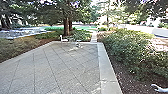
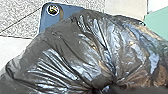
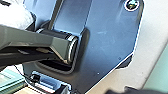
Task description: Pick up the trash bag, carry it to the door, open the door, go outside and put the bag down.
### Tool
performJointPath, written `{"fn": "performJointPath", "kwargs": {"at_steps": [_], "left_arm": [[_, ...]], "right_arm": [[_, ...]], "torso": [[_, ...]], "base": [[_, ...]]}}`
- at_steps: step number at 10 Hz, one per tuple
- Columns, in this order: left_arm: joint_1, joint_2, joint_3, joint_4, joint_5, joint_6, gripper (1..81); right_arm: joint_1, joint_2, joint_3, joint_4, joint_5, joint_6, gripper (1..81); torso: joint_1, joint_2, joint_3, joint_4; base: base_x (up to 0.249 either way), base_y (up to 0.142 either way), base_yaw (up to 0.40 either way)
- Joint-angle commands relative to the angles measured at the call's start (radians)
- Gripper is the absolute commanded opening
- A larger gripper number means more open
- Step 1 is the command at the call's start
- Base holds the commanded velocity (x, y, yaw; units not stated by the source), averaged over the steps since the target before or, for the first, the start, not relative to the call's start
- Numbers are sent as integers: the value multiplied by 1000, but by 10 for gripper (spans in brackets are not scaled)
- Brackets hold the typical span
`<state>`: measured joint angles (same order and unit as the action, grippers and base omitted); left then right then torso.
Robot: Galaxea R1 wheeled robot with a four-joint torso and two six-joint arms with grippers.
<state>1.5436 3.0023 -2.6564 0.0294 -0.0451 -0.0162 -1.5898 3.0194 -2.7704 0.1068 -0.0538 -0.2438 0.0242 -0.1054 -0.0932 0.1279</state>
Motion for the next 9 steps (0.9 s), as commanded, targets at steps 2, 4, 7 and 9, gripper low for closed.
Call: {"fn": "performJointPath", "kwargs": {"at_steps": [2,4,7,9], "left_arm": [[-81,-107,174,-20,54,-2,10],[-118,-173,285,-48,60,-2,10],[-222,-253,364,-130,99,-2,10],[-315,-301,403,-189,143,-2,10]], "right_arm": [[40,0,-1,-9,-73,-6,811],[38,0,3,-10,-77,-6,811],[40,-1,5,-10,-78,-6,811],[40,-1,5,-10,-78,-6,811]], "torso": [[0,0,-48,120],[0,0,-93,108],[0,0,-180,132],[0,0,-214,117]], "base": [[0,0,0],[0,0,0],[0,0,0],[0,0,0]]}}
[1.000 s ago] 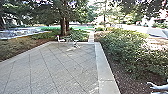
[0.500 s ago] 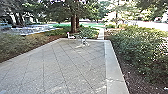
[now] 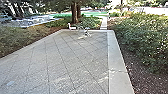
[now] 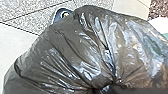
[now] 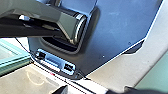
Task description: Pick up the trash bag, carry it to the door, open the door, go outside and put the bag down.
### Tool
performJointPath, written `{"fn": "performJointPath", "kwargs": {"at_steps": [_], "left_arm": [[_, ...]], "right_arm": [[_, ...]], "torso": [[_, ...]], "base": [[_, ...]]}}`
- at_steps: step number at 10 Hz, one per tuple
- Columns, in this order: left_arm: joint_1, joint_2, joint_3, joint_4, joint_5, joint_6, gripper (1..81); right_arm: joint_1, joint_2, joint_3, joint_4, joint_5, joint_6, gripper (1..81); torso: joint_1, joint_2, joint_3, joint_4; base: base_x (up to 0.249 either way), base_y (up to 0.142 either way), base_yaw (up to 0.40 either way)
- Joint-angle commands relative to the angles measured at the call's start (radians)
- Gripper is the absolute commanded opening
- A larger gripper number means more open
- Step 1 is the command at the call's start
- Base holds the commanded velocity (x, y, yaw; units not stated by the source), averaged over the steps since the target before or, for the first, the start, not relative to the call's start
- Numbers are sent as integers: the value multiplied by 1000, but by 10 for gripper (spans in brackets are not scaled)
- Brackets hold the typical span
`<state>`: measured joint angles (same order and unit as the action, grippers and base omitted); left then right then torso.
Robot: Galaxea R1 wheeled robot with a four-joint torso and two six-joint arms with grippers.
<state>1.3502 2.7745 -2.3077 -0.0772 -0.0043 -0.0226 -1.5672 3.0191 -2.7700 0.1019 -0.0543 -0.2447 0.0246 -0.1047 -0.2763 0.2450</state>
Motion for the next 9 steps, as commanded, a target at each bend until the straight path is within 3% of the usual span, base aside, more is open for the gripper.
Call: {"fn": "performJointPath", "kwargs": {"at_steps": [1,2,3,7,9], "left_arm": [[-168,-88,57,-105,131,4,10],[-205,-97,54,-119,152,4,10],[-237,-108,53,-137,159,4,10],[-384,-128,-18,-217,213,4,10],[-463,-130,-64,-243,282,4,10]], "right_arm": [[17,-1,4,-5,-78,-5,811],[15,0,4,-5,-78,-5,811],[15,0,6,-4,-78,-5,811],[12,-1,7,-4,-78,-5,811],[11,-1,9,-4,-79,-5,811]], "torso": [[0,0,-53,0],[0,0,-77,0],[0,0,-45,0],[1,1,-67,0],[1,2,-67,1]], "base": [[0,0,0],[0,0,0],[0,0,0],[0,0,0],[0,0,0]]}}
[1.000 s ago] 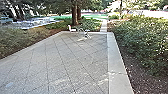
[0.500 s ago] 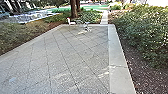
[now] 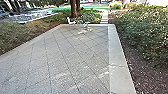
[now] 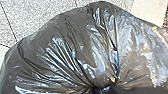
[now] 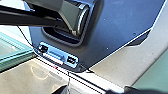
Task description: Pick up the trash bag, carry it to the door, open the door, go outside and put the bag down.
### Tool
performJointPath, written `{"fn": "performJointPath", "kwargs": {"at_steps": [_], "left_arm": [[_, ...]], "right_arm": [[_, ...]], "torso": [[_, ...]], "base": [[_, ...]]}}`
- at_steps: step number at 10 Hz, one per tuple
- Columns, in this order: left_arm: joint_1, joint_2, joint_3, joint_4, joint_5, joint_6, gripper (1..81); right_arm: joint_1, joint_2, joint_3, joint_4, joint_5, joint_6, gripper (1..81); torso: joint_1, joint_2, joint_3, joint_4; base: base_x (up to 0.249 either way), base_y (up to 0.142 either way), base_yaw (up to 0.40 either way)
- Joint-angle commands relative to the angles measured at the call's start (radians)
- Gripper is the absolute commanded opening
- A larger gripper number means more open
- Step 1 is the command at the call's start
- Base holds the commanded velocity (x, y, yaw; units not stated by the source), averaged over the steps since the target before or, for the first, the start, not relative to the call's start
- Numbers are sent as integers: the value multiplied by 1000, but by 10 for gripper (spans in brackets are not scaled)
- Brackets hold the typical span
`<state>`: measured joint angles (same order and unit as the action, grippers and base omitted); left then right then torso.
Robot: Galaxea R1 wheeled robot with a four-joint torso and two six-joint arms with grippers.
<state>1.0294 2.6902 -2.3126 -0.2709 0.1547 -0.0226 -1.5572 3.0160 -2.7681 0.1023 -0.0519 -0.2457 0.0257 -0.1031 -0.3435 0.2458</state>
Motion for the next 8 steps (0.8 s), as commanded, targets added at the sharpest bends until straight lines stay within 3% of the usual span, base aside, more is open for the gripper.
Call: {"fn": "performJointPath", "kwargs": {"at_steps": [1,5,8], "left_arm": [[-185,-52,-83,-65,150,4,10],[-352,-107,-113,-94,253,4,10],[-424,-148,-107,-107,319,4,10]], "right_arm": [[1,2,7,-4,-82,-4,811],[-1,2,7,-4,-82,-4,811],[1,3,7,-4,-82,-4,811]], "torso": [[0,0,0,0],[0,0,-1,0],[0,0,-2,0]], "base": [[0,0,0],[0,0,0],[0,0,0]]}}
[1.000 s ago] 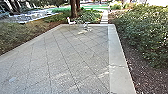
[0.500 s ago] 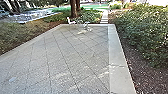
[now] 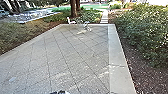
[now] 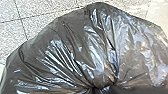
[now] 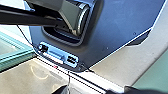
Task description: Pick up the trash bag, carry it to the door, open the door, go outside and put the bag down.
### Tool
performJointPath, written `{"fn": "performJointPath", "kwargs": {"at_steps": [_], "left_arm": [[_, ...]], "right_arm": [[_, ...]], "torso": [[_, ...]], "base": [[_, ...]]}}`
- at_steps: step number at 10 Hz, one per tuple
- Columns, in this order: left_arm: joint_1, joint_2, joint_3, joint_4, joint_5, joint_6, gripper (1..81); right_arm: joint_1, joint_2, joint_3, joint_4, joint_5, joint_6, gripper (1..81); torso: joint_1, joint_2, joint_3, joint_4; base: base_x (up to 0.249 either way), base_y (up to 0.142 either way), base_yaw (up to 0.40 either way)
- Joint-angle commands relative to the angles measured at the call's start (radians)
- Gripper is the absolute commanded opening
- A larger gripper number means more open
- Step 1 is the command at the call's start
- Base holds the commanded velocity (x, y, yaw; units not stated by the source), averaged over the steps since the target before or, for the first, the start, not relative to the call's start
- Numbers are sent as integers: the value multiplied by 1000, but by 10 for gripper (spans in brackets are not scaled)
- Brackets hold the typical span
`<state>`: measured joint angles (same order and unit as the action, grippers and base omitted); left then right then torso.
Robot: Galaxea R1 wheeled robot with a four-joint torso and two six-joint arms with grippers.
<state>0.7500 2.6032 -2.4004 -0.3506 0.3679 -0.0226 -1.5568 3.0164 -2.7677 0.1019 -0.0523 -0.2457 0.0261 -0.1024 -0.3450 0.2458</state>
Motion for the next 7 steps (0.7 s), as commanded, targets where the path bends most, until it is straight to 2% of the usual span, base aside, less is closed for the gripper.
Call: {"fn": "performJointPath", "kwargs": {"at_steps": [1,3,4,6,7], "left_arm": [[-148,-63,-19,-27,117,4,10],[-146,-63,-10,-28,118,6,10],[-146,-63,-2,-30,118,6,811],[-128,-58,-2,-30,121,7,811],[-96,-44,-2,-30,126,10,811]], "right_arm": [[-1,3,7,-4,-80,-4,811],[-1,2,7,-4,-80,-4,811],[-1,2,7,-4,-80,-4,811],[-1,2,7,-2,-80,-1,811],[-3,3,7,-1,-80,-1,811]], "torso": [[0,0,0,0],[0,0,0,0],[0,0,0,0],[0,0,0,0],[0,0,28,0]], "base": [[0,0,0],[0,0,0],[0,0,0],[0,0,0],[0,0,0]]}}
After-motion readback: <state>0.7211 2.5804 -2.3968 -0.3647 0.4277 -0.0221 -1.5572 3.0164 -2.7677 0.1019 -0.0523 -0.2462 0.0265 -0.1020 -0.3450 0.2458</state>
